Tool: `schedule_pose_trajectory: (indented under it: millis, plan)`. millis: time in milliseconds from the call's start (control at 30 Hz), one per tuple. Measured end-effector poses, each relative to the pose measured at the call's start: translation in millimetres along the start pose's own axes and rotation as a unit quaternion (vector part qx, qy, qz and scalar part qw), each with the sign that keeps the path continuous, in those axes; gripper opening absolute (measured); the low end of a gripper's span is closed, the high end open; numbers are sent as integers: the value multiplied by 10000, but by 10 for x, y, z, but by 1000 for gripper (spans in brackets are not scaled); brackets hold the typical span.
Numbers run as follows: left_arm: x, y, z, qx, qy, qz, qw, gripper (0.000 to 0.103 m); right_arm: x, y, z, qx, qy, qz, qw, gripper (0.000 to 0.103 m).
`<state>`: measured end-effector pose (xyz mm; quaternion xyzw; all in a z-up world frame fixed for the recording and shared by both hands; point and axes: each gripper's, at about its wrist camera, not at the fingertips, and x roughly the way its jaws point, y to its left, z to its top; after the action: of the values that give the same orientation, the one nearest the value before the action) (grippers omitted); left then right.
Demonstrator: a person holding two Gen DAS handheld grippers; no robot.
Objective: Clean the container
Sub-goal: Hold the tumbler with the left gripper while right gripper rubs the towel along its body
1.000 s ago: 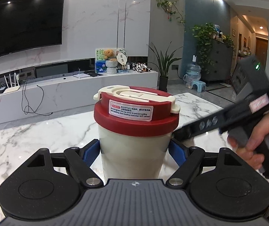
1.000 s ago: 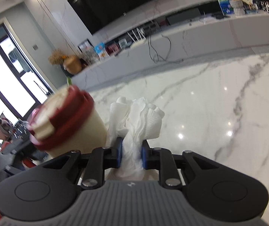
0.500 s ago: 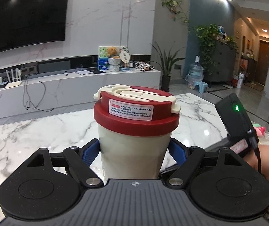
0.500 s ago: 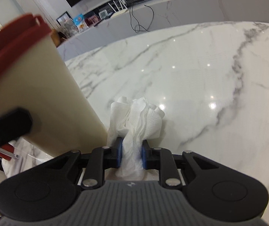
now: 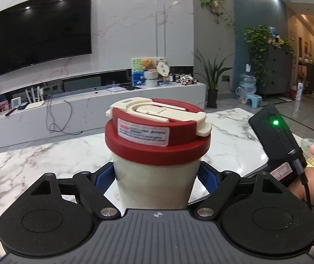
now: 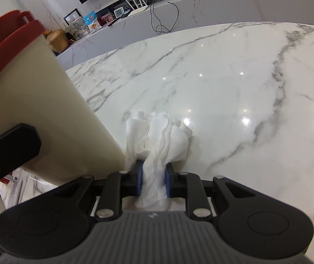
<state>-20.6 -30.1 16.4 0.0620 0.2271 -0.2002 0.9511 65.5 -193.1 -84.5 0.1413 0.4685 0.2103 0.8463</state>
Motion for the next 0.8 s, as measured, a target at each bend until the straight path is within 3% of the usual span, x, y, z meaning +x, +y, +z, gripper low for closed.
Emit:
schedule_pose_trajectory:
  millis: [200,500,800]
  plan:
    - [-6,-39,-8,-437,-27,404,9982,81,-2,16,-4,-26,9,-11,10000,23]
    - [-111,-303,-72,-505,-207,1216,9911,81,45,45,-9,-24,1,-22,10000,23]
    - [-109,-322,-68,-481,-380,1334,9892,78,58,-104,81,-84,17,-13,10000,23]
